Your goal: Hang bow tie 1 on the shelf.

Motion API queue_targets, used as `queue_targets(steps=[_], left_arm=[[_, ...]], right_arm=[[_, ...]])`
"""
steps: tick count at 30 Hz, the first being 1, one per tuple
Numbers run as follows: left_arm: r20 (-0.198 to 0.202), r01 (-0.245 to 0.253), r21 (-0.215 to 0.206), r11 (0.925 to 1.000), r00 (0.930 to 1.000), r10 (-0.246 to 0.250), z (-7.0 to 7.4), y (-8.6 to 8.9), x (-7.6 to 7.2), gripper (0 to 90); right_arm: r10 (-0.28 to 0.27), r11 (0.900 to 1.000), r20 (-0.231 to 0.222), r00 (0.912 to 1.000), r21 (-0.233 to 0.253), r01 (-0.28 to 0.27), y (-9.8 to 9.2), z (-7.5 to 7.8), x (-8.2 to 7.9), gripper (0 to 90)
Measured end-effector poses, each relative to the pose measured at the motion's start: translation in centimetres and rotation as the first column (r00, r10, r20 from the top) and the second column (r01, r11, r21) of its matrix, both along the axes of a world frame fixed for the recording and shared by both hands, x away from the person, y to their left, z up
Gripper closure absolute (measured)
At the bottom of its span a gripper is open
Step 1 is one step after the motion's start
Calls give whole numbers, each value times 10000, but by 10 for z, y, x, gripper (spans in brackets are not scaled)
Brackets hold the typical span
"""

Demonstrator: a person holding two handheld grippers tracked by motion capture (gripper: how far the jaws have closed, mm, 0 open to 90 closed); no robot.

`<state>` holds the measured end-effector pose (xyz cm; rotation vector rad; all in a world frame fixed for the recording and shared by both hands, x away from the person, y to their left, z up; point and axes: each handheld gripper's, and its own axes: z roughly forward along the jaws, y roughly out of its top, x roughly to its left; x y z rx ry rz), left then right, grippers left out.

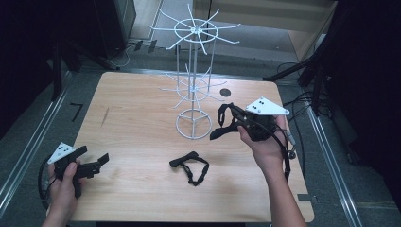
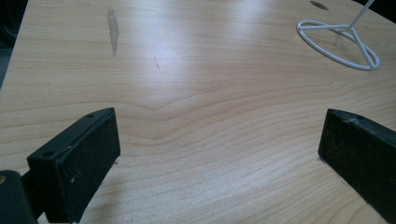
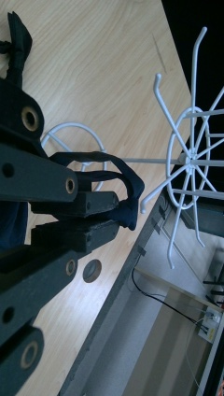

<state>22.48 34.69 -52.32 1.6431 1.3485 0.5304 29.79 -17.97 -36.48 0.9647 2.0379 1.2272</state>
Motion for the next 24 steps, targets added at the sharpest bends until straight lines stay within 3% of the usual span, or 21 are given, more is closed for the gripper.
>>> queue_targets(steps=[24], left_arm=[[-1, 15, -11, 10000, 10000, -15, 0, 0, 0, 0]], right_arm=[[46, 9999, 228, 9997, 119, -49, 7, 16, 14, 870]])
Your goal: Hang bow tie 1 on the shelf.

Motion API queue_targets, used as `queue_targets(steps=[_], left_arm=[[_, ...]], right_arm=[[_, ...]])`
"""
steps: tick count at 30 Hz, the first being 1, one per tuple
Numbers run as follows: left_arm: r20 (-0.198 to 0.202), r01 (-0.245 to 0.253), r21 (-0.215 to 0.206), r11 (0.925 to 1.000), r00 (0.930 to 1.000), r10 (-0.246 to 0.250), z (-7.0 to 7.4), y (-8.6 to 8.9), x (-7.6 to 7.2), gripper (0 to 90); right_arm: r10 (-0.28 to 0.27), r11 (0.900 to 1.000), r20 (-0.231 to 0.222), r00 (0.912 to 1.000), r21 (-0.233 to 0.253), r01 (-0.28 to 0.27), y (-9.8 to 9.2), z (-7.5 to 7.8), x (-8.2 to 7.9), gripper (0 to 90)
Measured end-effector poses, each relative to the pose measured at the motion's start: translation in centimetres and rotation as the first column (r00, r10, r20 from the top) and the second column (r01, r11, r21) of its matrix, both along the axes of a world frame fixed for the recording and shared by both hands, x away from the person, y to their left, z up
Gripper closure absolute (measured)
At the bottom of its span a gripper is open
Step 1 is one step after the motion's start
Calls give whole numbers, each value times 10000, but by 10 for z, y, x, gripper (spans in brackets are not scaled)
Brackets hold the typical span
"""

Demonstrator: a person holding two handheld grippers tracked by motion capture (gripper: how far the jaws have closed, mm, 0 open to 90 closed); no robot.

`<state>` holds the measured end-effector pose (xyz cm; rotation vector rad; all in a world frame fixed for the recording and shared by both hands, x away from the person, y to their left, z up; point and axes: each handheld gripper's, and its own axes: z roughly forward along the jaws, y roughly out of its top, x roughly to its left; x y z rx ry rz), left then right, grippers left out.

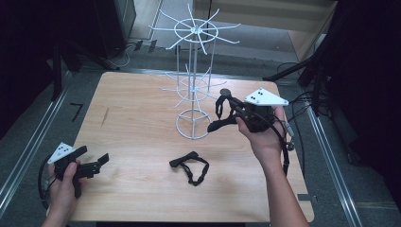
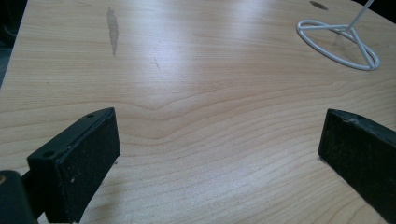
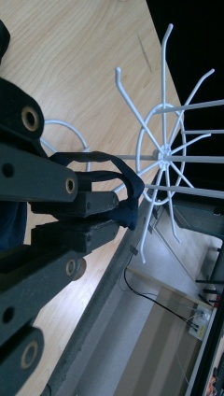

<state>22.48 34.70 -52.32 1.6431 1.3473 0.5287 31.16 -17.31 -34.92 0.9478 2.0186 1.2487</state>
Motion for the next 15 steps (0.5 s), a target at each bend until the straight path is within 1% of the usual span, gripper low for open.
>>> queue_targets(steps=[4, 9, 12, 13, 15], left_arm=[[5, 6, -8, 10000, 10000, -6, 0, 0, 0, 0], [0, 3, -30, 10000, 10000, -3, 0, 0, 0, 0], [3, 3, -27, 10000, 10000, -3, 0, 0, 0, 0], [10, 10, -16, 10000, 10000, -10, 0, 0, 0, 0], [14, 6, -20, 10000, 10000, -6, 0, 0, 0, 0]], right_arm=[[-5, 10000, 7, 10000, -6, 5, 2, 1, 3, 869], [-61, 9999, -171, 9998, 111, 63, 4, -1, 11, 868], [-101, 9999, -226, 9997, 60, 103, 5, -2, 15, 865], [-148, 9999, -312, 9994, 12, 149, 6, -5, 19, 865], [-186, 9998, -352, 9992, 24, 187, 6, -5, 21, 865]])
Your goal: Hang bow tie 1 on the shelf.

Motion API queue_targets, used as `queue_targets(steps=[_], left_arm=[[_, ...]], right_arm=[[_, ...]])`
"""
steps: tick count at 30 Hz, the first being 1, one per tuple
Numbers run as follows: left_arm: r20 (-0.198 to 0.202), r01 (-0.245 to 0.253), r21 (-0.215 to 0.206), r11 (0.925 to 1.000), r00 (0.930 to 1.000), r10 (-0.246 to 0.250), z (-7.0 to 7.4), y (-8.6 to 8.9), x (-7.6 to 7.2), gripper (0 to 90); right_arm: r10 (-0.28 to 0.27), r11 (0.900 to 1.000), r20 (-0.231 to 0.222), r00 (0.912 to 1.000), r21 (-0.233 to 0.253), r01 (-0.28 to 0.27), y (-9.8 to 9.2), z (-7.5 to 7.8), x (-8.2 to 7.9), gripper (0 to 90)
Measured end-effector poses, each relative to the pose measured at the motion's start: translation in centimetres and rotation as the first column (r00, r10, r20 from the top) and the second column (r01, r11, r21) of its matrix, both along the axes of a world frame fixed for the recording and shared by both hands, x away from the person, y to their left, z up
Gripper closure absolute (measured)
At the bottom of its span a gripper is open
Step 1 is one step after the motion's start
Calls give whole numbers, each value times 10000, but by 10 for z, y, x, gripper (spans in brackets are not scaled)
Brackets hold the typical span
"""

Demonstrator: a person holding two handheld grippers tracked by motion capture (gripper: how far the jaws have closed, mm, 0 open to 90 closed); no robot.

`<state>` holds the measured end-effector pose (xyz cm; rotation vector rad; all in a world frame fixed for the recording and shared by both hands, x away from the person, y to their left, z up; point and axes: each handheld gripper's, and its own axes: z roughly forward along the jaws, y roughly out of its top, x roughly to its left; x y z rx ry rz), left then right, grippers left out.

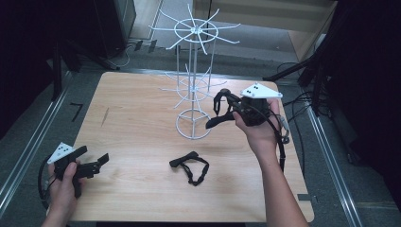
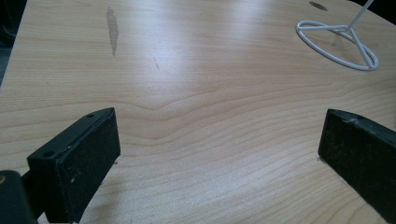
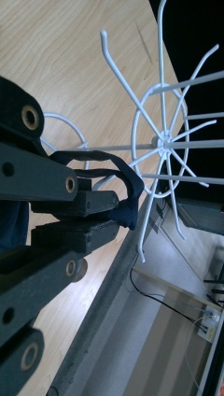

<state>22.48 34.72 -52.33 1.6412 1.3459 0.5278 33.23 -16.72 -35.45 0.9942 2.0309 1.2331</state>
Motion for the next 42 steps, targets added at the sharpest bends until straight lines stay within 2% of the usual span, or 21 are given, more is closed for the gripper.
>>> queue_targets(steps=[12, 17, 21, 22, 23, 24, 25, 26, 29, 30, 32, 33, 35, 36, 37, 38, 42], left_arm=[[3, 8, -19, 10000, 10000, -8, 0, 0, 0, 0], [1, 6, -15, 10000, 10000, -6, 0, 0, 0, 0], [8, 5, -16, 10000, 10000, -5, 0, 0, 0, 0], [11, -3, -9, 10000, 10000, 3, 0, 0, 0, 0], [12, 6, -10, 10000, 10000, -6, 0, 0, 0, 0], [18, 13, -26, 10000, 10000, -13, 0, 0, 0, 0], [18, 13, -26, 10000, 10000, -13, 0, 0, 0, 0], [20, 11, -27, 10000, 10000, -11, 0, 0, 0, 0], [18, 10, -11, 10000, 10000, -10, 0, 0, 0, 0], [17, 13, -12, 10000, 10000, -13, 0, 0, 0, 0], [29, 10, -8, 10000, 10000, -10, 0, 0, 0, 0], [36, 3, 0, 10000, 10000, -3, 0, 0, 0, 0], [41, 0, 10, 10000, 10000, 0, 0, 0, 0, 0], [30, -1, 10, 10000, 10000, 1, 0, 0, 0, 0], [30, -1, 10, 10000, 10000, 1, 0, 0, 0, 0], [18, -11, 5, 10000, 10000, 11, 0, 0, 0, 0], [-1, 6, 46, 10000, 10000, -6, 0, 0, 0, 0]], right_arm=[[-178, 9996, -723, 9972, 197, 192, 3, -22, 19, 863], [-110, 9995, -736, 9972, 289, 132, 8, -25, 22, 859], [-7, 9998, -761, 9971, 202, 22, 13, -31, 26, 819], [69, 9998, -864, 9962, 167, -54, 14, -34, 27, 764], [69, 9998, -864, 9962, 167, -54, 14, -34, 27, 764], [131, 9995, -809, 9966, 299, -107, 14, -39, 26, 707], [131, 9995, -809, 9966, 299, -107, 14, -39, 26, 707], [48, 9993, -965, 9953, 361, -13, 11, -43, 25, 655], [-56, 9993, -1010, 9949, 359, 92, 9, -46, 24, 614], [-153, 9988, -1198, 9927, 446, 208, 3, -49, 22, 573], [-189, 9987, -1252, 9919, 442, 246, 2, -50, 21, 559], [-235, 9990, -1417, 9896, 348, 287, -3, -53, 18, 536], [-228, 9992, -1447, 9892, 283, 272, -5, -54, 17, 528], [-263, 9996, -1536, 9878, 48, 273, -8, -57, 13, 501], [-263, 9996, -1536, 9878, 48, 273, -8, -57, 13, 501], [-204, 9994, -1606, 9868, -291, 159, -10, -58, 8, 485], [-115, 9984, -1789, 9838, -563, 14, -13, -62, 0, 457]])
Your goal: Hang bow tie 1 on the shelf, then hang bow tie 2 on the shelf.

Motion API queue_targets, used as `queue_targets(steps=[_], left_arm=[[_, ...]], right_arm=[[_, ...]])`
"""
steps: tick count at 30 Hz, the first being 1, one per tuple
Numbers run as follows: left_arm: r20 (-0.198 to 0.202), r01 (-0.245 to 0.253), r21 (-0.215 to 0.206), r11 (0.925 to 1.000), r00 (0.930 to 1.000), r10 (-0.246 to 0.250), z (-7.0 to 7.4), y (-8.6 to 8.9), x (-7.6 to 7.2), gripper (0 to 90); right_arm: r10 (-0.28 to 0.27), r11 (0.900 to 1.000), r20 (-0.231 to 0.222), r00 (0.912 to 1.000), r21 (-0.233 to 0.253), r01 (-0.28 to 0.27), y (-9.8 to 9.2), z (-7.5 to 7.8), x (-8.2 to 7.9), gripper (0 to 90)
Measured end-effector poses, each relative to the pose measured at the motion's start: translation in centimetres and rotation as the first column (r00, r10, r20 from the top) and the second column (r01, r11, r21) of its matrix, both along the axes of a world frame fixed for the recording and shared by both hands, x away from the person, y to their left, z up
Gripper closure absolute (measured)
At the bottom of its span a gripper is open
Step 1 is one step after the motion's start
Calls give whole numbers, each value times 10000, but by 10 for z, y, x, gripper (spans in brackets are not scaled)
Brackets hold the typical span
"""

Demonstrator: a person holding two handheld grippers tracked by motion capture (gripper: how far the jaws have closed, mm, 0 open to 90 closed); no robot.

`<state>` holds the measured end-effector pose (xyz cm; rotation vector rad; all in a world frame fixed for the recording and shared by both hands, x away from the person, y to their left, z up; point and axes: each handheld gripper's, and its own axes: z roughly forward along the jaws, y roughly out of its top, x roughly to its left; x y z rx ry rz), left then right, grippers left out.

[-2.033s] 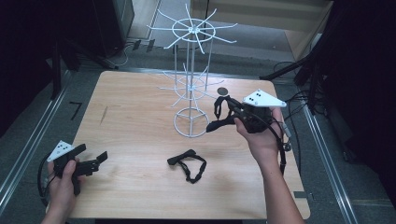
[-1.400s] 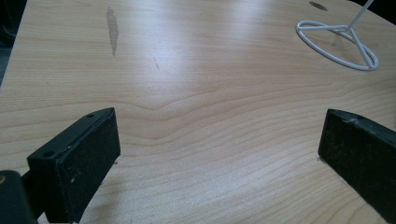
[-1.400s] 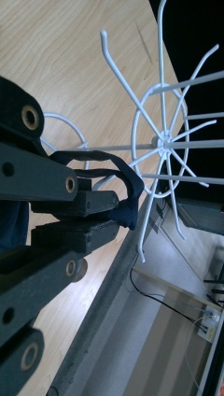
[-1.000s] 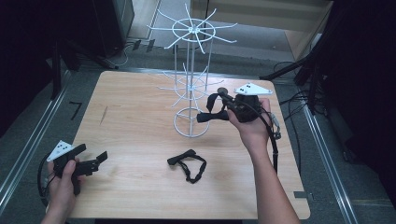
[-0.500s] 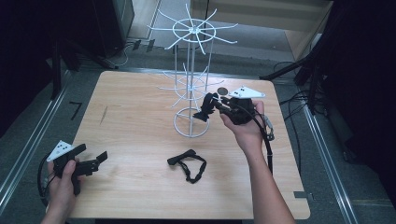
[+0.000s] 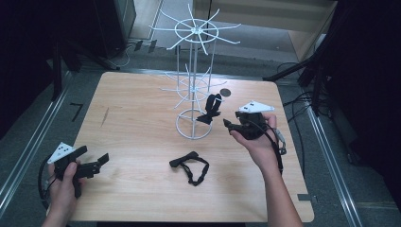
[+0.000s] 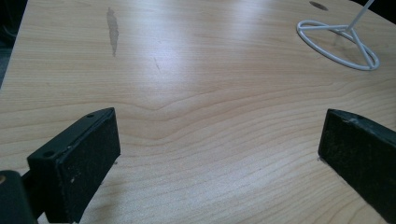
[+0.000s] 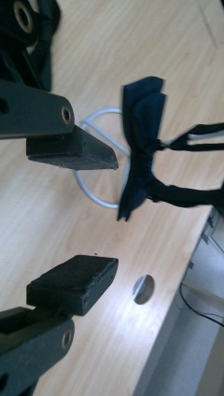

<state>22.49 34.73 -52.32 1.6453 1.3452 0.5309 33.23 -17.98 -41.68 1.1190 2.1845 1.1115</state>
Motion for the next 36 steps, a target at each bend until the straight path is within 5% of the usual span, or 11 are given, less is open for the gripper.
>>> queue_targets(steps=[8, 21, 36], left_arm=[[-9, -4, -29, 10000, 10000, 4, 0, 0, 0, 0], [-42, -5, -21, 10000, 10000, 4, 0, 0, 0, 0], [-60, -21, -32, 10000, 10000, 20, 0, -1, 1, 0]], right_arm=[[28, 9999, -624, 9980, -155, -38, -4, -18, -18, 435], [142, 9996, -1036, 9945, -241, -168, -3, -40, -34, 437], [424, 9986, -1885, 9812, -223, -474, 6, -66, -50, 516]])
